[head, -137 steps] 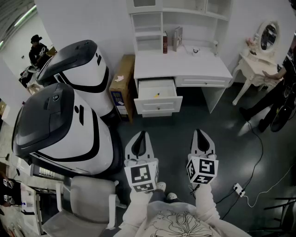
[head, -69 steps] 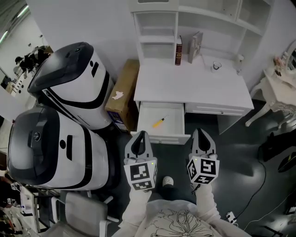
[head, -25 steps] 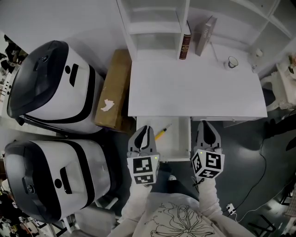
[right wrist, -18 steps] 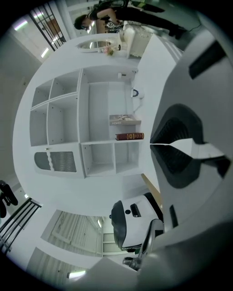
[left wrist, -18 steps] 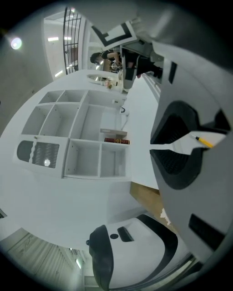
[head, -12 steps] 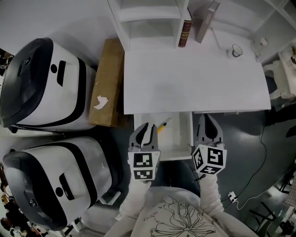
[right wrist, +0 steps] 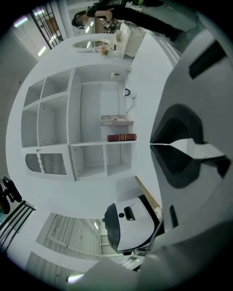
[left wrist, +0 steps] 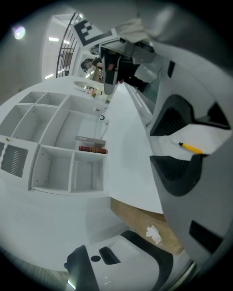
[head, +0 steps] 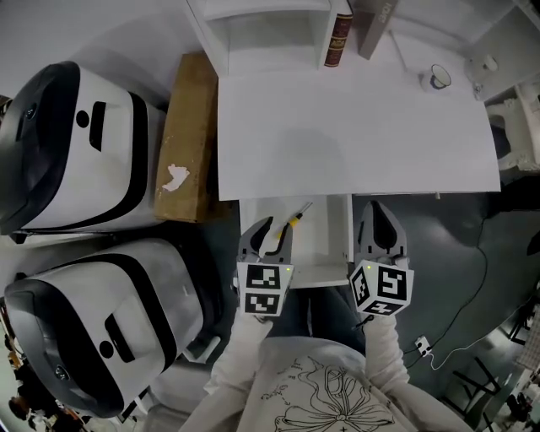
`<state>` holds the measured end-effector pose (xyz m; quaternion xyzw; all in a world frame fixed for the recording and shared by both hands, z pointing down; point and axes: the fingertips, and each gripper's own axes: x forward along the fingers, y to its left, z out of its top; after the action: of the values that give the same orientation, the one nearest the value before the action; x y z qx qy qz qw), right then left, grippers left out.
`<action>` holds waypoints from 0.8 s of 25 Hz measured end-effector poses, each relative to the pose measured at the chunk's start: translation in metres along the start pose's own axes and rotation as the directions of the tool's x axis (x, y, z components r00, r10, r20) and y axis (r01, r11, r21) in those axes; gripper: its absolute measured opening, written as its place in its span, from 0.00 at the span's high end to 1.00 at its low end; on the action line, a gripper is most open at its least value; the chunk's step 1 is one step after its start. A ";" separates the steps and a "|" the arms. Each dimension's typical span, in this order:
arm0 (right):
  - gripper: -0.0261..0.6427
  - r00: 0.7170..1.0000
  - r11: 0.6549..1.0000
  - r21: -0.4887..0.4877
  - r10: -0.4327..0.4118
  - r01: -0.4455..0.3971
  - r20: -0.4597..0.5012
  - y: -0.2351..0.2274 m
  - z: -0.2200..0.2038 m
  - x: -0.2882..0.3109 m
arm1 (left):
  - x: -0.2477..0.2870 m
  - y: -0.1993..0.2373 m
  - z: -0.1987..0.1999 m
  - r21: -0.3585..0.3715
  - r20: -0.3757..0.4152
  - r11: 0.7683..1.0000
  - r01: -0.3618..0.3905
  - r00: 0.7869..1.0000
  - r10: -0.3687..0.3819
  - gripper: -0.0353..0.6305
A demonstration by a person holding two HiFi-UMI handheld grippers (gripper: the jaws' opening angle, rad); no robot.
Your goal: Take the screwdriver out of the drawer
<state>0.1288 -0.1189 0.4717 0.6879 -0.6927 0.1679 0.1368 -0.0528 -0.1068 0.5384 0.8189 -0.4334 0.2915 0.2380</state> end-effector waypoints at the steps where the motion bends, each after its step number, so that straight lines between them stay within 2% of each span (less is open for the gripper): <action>1: 0.95 1.000 1.000 0.000 0.003 -0.003 -0.003 0.000 -0.002 0.002 | 0.004 -0.001 -0.005 0.001 -0.019 1.000 0.011 1.000 -0.011 0.75; 7: 0.95 1.000 1.000 -0.017 0.025 -0.025 -0.013 -0.004 -0.007 0.017 | 0.039 -0.006 -0.037 0.035 -0.145 0.998 0.060 0.988 -0.054 0.73; 12: 0.95 0.999 0.999 -0.020 0.035 -0.036 -0.028 -0.007 -0.016 0.028 | 0.069 -0.011 -0.067 0.073 -0.250 0.992 0.104 0.965 -0.083 0.71; 20: 0.95 0.998 0.999 -0.025 0.032 -0.034 -0.053 -0.014 -0.031 0.040 | 0.114 -0.009 -0.109 0.115 -0.367 0.982 0.151 0.925 -0.099 0.70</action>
<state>0.1410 -0.1424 0.5173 0.6699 -0.7022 0.1794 0.1610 -0.0229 -0.0979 0.6934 0.7924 -0.3078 0.4503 0.2731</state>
